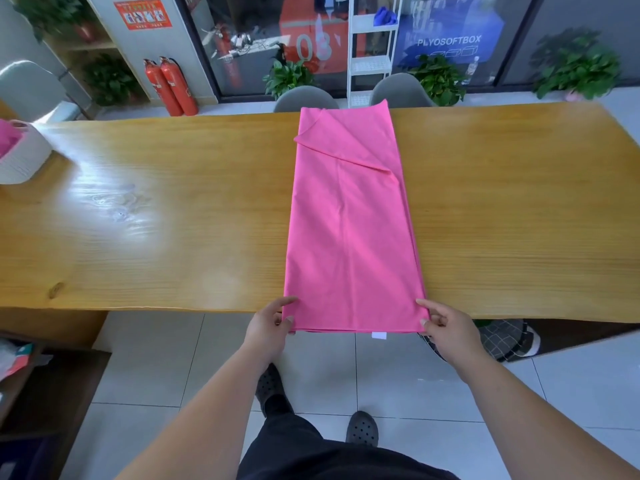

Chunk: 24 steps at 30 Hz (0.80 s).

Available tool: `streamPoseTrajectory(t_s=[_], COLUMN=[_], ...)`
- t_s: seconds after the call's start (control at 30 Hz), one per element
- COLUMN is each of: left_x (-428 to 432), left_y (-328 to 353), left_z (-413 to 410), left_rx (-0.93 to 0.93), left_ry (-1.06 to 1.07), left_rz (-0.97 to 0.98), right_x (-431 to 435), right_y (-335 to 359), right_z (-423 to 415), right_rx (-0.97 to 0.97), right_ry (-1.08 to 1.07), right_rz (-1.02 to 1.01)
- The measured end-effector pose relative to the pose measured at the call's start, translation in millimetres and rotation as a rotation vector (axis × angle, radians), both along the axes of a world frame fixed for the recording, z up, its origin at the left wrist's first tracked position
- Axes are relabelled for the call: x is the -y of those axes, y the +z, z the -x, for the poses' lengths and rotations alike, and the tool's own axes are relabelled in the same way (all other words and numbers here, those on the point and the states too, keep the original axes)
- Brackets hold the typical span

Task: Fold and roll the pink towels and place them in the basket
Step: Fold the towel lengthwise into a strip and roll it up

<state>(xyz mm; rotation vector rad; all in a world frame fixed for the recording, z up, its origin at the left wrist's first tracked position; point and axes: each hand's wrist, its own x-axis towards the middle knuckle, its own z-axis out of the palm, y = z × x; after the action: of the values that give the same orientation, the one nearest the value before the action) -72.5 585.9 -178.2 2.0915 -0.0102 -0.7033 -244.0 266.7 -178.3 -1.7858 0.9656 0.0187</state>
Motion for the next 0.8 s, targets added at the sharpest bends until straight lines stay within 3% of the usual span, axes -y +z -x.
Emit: streamPoseTrajectory(t_s=[0.2,0.33,0.4,0.53,0.6,0.7,0.8], left_x=[-8.3,14.5,27.0,29.9,22.0,0.1,-22.1], left_y=[4.9,30.1,62.6,122.1,120.7,81.1,40.0], left_z=[-6.4,-22.3,-38.2,-69.0,-68.4,-44.9,-16.0], left_rx=[-0.044,-0.086,-0.09,-0.019,0.038,0.048,-0.041], left_ry=[-0.002,0.096,0.162,0.24,0.169,0.065,0.012], left_rz=[0.032,0.17,0.333,0.758,0.677,0.445,0.292], right_x=[1.8,8.7,16.3,32.9,29.9,8.6,-11.7], right_y=[5.7,38.6,71.5,138.3,141.5,104.6,65.2], right_z=[4.7,-23.3,-43.3,-64.8,-59.4,-33.5,-2.2], right_rx=[-0.026,-0.044,0.066,0.548,0.55,0.264,0.111], right_ry=[-0.034,-0.09,-0.146,-0.221,-0.201,-0.162,-0.176], right_rz=[-0.148,-0.294,-0.351,-0.487,-0.429,-0.271,-0.245])
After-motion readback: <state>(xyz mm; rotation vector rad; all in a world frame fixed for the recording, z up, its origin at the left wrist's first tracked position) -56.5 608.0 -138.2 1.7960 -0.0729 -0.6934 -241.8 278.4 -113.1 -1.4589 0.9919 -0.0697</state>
